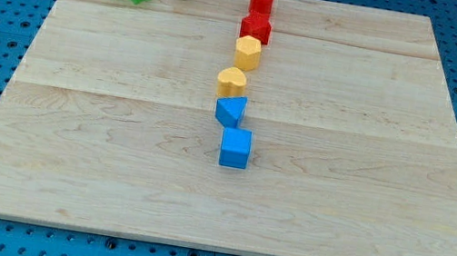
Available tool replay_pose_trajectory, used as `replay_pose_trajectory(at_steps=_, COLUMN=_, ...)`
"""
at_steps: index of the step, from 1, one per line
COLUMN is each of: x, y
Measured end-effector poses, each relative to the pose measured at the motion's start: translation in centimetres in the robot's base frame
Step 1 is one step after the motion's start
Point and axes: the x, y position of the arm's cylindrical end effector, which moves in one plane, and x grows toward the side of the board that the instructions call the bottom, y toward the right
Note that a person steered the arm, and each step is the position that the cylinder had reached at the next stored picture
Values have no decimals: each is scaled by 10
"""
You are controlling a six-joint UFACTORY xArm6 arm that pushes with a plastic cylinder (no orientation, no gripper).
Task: Slide the green star towards the bottom left of the blue cube
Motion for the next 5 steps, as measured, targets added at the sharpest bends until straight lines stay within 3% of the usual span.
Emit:
replay_pose_trajectory(at_steps=3, x=0, y=-13)
replay_pose_trajectory(at_steps=5, x=13, y=-91)
